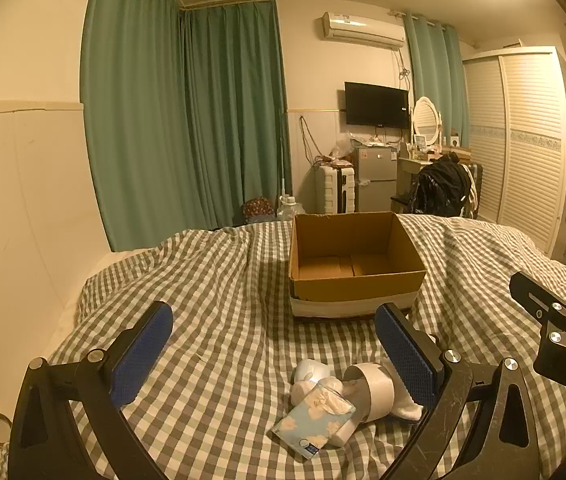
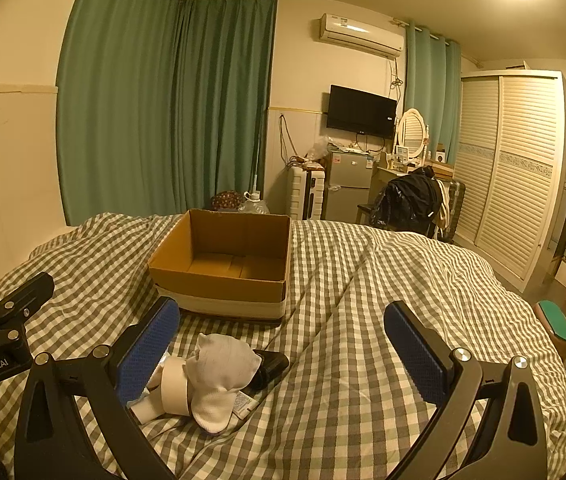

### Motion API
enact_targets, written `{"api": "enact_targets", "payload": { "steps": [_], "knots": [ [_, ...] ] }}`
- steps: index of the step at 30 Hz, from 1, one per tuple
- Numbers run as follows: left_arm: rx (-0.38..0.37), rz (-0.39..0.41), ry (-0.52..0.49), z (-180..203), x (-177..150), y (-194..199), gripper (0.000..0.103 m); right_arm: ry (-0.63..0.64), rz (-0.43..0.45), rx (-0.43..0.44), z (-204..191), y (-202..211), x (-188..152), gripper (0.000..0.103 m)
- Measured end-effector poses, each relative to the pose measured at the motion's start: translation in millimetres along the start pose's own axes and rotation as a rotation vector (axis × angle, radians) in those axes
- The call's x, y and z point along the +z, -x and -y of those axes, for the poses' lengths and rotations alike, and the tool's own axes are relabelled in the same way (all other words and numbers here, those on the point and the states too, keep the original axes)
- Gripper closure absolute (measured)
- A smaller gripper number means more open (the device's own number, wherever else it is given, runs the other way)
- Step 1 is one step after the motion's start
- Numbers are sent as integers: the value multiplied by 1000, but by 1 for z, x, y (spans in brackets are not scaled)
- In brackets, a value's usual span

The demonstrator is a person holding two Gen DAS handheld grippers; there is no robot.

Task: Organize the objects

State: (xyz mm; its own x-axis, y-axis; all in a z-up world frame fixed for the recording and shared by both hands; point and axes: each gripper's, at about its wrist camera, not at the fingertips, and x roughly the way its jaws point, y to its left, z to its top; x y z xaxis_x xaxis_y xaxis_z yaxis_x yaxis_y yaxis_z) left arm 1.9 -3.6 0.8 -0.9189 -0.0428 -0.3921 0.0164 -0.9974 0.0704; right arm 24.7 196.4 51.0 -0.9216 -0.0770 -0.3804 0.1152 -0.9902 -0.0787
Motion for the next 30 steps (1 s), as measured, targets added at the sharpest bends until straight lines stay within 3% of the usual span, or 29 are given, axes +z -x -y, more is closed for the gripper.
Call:
{"api": "enact_targets", "payload": {
  "steps": [2,3,30],
  "knots": [
    [-1,0,1,0,0,0,0,0,0,0,0,0,0,0],
    [43,-4,21,0,0,0,0,0,0,0,0,0,0,0],
    [51,27,37,1,6,7,0,0,2,13,-1,5,5,0]
  ]
}}
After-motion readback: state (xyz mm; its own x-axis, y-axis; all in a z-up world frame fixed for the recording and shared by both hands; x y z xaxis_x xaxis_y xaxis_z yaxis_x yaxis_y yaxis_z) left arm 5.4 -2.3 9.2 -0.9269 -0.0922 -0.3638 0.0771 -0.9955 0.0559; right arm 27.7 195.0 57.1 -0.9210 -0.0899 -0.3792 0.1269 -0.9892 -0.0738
